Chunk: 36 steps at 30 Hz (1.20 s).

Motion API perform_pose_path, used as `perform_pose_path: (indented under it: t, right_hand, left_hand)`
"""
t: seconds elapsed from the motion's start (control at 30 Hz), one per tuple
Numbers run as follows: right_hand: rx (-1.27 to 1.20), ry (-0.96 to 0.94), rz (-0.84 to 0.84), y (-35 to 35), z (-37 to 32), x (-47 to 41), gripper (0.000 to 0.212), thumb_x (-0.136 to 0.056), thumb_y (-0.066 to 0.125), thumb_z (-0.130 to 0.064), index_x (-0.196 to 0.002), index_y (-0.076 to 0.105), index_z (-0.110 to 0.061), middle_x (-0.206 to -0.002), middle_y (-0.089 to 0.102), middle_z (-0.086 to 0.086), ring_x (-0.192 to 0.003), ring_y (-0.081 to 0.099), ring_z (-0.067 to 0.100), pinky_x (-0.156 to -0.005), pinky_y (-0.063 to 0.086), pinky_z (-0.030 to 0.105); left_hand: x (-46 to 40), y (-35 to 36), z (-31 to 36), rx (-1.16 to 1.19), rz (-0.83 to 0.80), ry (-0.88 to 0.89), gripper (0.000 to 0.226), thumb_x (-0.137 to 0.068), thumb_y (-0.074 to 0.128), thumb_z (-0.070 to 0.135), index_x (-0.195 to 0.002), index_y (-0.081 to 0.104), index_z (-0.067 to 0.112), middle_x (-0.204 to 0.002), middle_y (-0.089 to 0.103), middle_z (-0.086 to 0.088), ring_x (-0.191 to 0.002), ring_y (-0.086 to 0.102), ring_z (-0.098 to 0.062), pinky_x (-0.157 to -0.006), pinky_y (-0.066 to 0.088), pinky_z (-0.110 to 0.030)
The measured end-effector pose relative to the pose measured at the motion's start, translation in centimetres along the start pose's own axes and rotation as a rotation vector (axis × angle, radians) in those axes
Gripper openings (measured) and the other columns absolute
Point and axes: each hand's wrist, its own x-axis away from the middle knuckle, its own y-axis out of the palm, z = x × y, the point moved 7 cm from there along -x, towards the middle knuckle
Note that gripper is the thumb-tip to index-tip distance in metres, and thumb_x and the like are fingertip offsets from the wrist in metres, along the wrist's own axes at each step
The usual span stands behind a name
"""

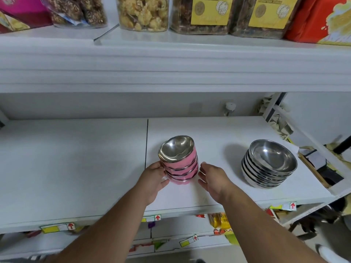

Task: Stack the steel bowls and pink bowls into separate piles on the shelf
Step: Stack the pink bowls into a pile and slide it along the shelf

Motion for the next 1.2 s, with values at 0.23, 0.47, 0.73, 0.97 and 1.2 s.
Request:
perform_pose_path:
  t: [0.23,0.47,0.73,0.97,1.2]
  right_hand:
    - [0.052,-0.006,-0.036,0.2,0.0,-1.0,0.034,-0.102,0.040,-0.013,-0.109,0.058,0.015,-0.102,0.062,0.017,-0.103,0.062,0.034,-0.101,0.052,0.037]
    - [0.052,-0.029,-0.155,0.8,0.0,-1.9,0.023,-0.098,0.040,-0.012,-0.097,0.063,-0.010,-0.096,0.060,0.009,-0.093,0.053,0.022,-0.108,0.049,0.047]
    - [0.088,-0.042,-0.193,0.9,-0.1,-1.6,0.043,-0.091,0.043,-0.016,-0.111,0.054,0.020,-0.094,0.064,0.013,-0.090,0.057,0.023,-0.112,0.042,0.059]
    - [0.103,-0.069,-0.221,2.9,-0.9,-1.4,0.044,-0.091,0.042,-0.016,-0.112,0.055,0.020,-0.096,0.063,0.014,-0.092,0.057,0.022,-0.111,0.046,0.054]
    - [0.129,-0.081,-0.286,9.2,-1.0,-0.7,0.041,-0.096,0.041,-0.012,-0.118,0.061,0.016,-0.117,0.070,0.031,-0.097,0.062,0.022,-0.111,0.048,0.050]
  left_hand:
    - [0.4,0.5,-0.1,-0.023,0.023,0.022,0.026,-0.099,0.053,0.006,-0.113,0.071,0.017,-0.112,0.077,0.003,-0.107,0.068,-0.011,-0.090,0.053,-0.031]
    - [0.4,0.3,-0.2,0.091,0.114,0.017,0.026,-0.102,0.048,0.006,-0.116,0.067,0.018,-0.122,0.071,-0.003,-0.117,0.065,-0.020,-0.102,0.050,-0.047]
    - [0.8,0.8,-0.6,0.076,0.138,0.083,0.028,-0.099,0.051,0.001,-0.127,0.058,0.004,-0.123,0.067,-0.011,-0.113,0.063,-0.024,-0.107,0.047,-0.050]
    - [1.6,-1.0,0.4,0.092,0.146,0.127,0.024,-0.101,0.051,0.004,-0.118,0.065,0.012,-0.118,0.071,-0.006,-0.104,0.069,-0.014,-0.098,0.053,-0.045]
    - [2.5,-6.7,3.0,0.170,0.242,0.125,0.025,-0.101,0.054,0.018,-0.122,0.066,0.014,-0.121,0.072,-0.003,-0.117,0.065,-0.022,-0.099,0.052,-0.050]
